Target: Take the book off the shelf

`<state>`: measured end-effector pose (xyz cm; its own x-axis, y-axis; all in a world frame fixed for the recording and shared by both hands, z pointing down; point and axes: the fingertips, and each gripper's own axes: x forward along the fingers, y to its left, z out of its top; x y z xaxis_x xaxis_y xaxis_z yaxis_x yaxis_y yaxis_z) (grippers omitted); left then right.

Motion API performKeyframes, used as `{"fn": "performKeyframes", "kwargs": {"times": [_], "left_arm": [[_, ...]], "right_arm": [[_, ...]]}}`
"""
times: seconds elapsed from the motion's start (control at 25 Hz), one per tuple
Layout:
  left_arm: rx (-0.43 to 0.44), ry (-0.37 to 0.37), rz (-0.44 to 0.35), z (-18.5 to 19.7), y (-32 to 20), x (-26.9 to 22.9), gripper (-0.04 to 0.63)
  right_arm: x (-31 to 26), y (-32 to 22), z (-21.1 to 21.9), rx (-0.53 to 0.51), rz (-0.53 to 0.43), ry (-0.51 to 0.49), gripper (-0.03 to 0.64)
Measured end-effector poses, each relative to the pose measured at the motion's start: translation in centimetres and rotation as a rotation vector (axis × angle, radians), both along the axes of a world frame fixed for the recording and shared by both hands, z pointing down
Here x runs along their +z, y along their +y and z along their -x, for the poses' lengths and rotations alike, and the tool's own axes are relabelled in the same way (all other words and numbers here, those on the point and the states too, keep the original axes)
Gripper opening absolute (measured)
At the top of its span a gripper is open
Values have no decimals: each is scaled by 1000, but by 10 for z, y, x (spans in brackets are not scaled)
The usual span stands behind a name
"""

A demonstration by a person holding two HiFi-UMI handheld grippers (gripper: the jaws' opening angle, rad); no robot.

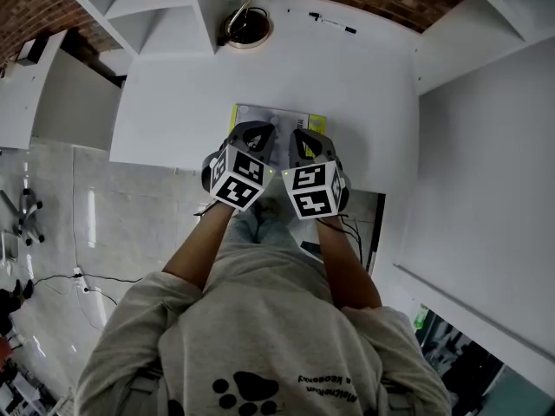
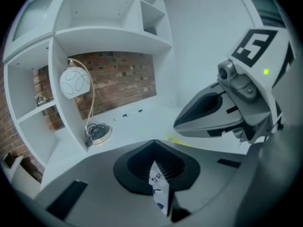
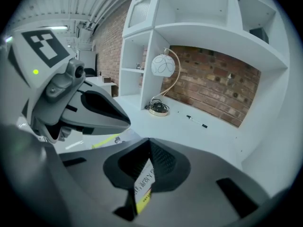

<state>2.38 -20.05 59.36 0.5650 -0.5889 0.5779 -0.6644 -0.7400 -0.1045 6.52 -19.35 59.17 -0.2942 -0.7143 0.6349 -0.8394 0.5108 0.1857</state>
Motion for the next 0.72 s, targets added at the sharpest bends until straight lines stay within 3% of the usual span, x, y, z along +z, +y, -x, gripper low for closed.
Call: {"fn": "performKeyframes", "kwargs": {"times": [0.12, 0.4, 0.72], "left_arm": [[-65, 87, -9, 5, -4, -16, 9], [-163, 213, -97, 16, -9, -67, 9], [-191, 307, -241, 23, 1, -138, 9]], "right_arm": [[-13, -2, -3, 34, -33, -43, 18], [-56, -5, -4, 103, -154, -156, 18], [-129, 3, -1, 109, -363, -172, 18]]}}
